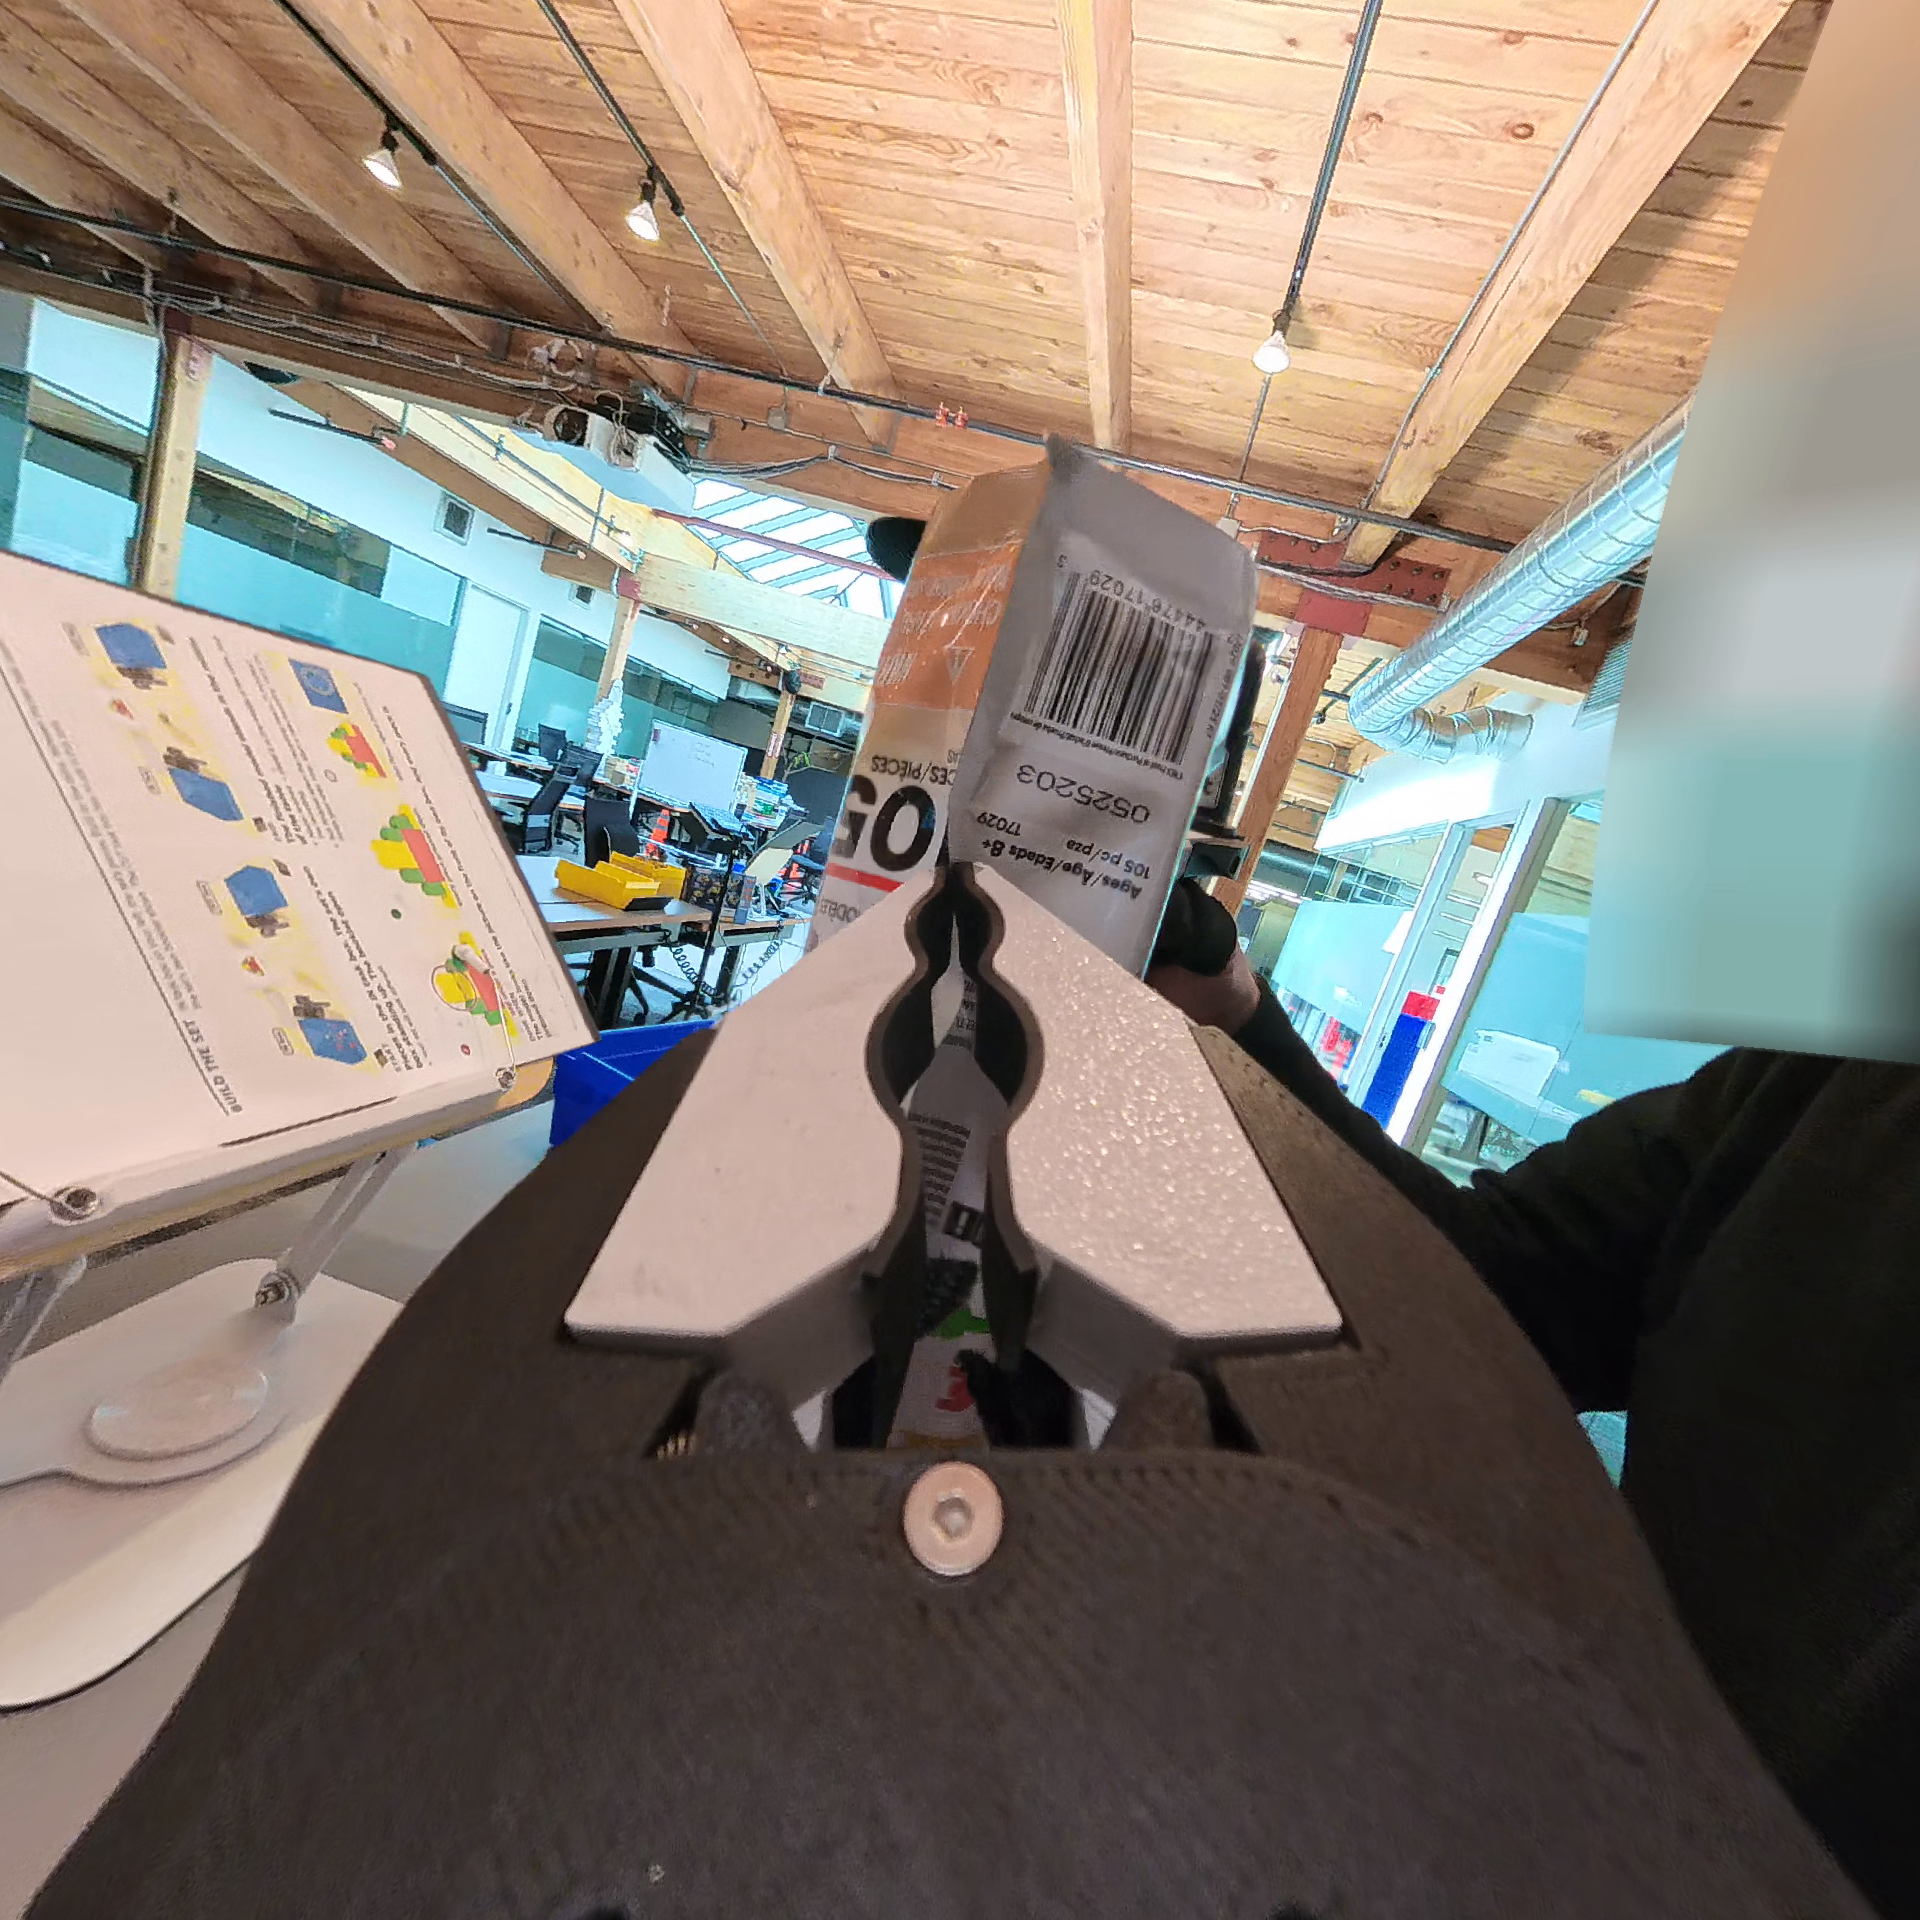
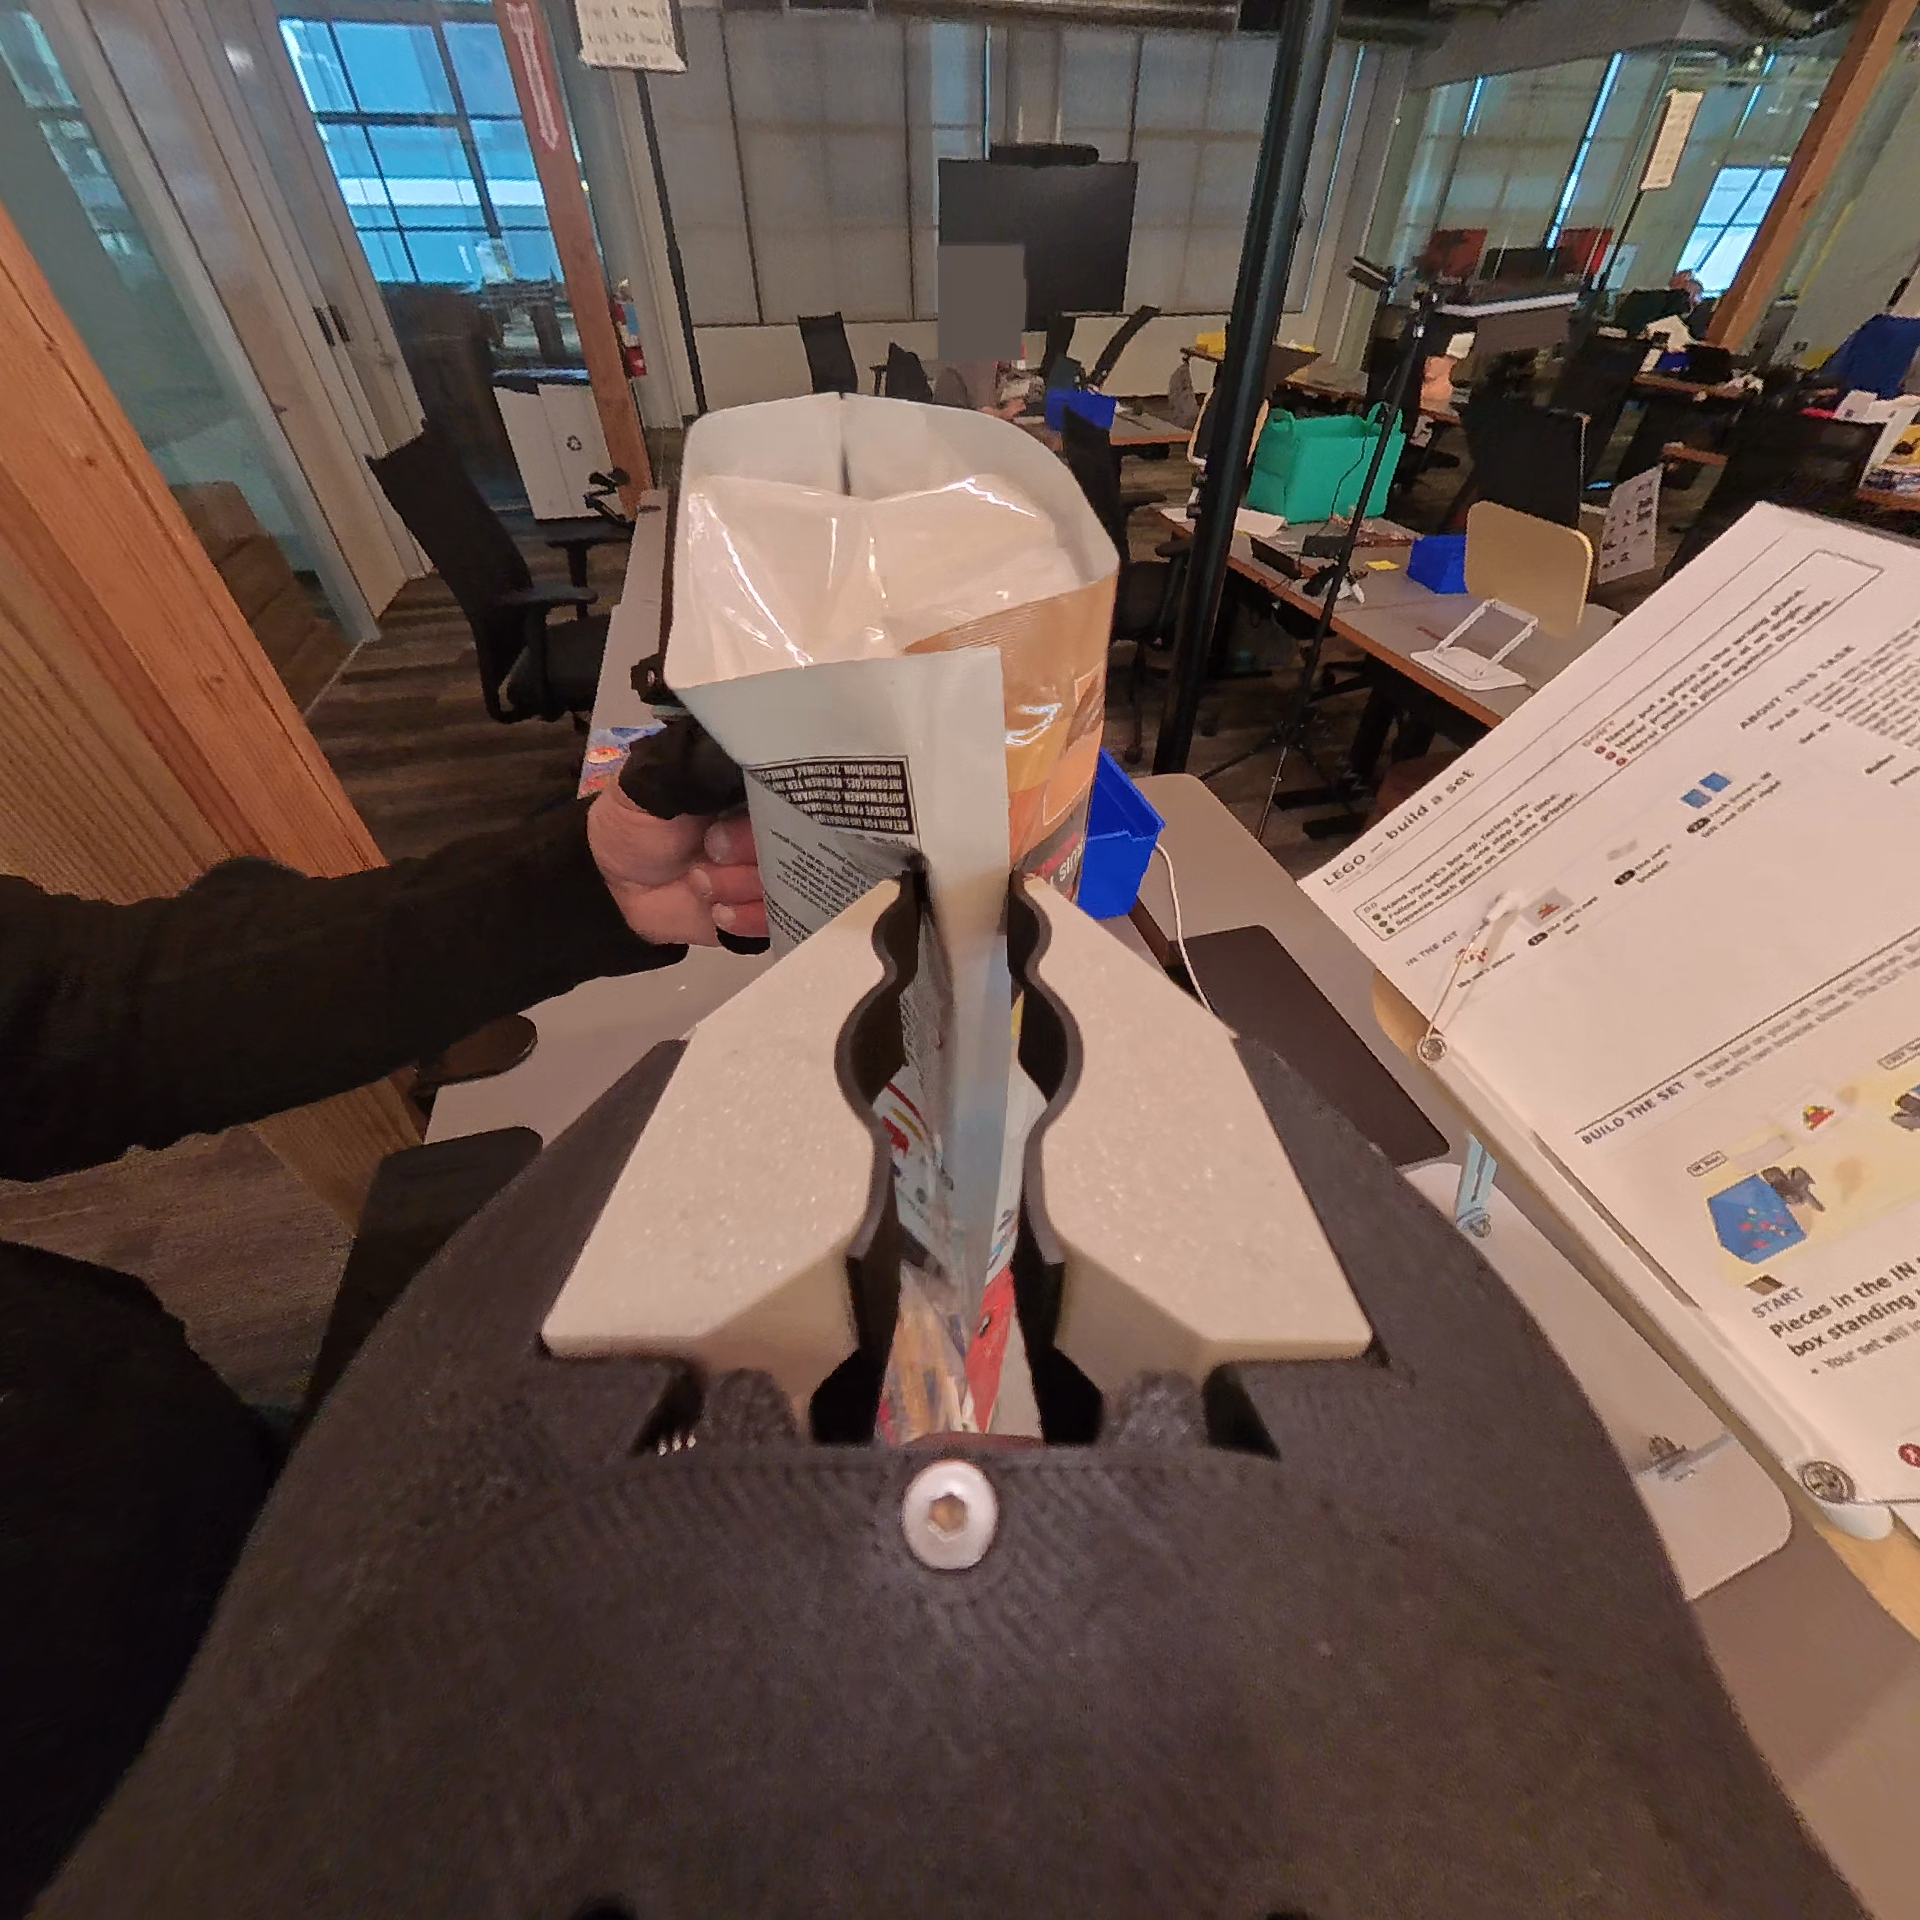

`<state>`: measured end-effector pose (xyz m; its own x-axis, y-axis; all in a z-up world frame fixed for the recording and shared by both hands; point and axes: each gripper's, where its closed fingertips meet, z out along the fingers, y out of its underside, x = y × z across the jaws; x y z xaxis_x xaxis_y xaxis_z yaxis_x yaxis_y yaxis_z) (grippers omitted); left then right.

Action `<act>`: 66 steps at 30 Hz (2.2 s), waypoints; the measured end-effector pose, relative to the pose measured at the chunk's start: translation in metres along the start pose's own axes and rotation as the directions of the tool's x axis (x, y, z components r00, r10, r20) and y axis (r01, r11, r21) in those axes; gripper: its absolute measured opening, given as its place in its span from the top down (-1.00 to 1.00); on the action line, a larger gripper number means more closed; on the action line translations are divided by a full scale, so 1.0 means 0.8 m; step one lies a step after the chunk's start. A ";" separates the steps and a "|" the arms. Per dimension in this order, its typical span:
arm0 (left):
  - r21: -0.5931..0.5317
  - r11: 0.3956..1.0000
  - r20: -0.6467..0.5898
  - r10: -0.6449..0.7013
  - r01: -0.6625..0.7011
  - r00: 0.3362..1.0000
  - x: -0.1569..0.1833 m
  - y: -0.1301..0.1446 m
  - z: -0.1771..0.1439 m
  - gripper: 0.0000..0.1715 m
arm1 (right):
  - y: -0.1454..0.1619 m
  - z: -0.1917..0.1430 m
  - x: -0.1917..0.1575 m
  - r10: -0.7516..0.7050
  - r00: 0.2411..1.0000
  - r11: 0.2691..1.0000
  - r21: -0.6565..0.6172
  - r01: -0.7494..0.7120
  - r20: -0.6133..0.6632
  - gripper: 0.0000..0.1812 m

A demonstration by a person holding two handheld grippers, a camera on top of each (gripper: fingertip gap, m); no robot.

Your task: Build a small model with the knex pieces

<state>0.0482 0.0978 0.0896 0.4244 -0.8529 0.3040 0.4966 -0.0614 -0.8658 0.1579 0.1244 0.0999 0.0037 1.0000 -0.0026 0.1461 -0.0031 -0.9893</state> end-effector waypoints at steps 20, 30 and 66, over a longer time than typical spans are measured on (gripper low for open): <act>-0.116 0.993 -0.034 -0.005 0.001 0.999 0.013 0.024 0.036 0.97 | 0.003 -0.050 -0.005 0.040 0.999 0.996 0.077 -0.039 -0.002 0.93; -0.186 0.982 -0.132 -0.065 0.039 0.989 0.014 0.072 0.060 0.93 | 0.010 -0.087 -0.015 0.007 1.000 0.993 0.122 -0.009 0.019 0.99; -0.247 0.923 -0.150 0.264 -0.295 0.953 0.058 0.067 0.098 1.00 | 0.043 -0.121 -0.010 -0.078 0.996 0.997 0.025 0.079 -0.048 1.00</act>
<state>0.1541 0.0954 0.0889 0.4216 -0.9068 0.0011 0.1466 0.0669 -0.9869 0.2583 0.1163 0.0804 0.0397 0.9959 0.0813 0.1210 0.0760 -0.9897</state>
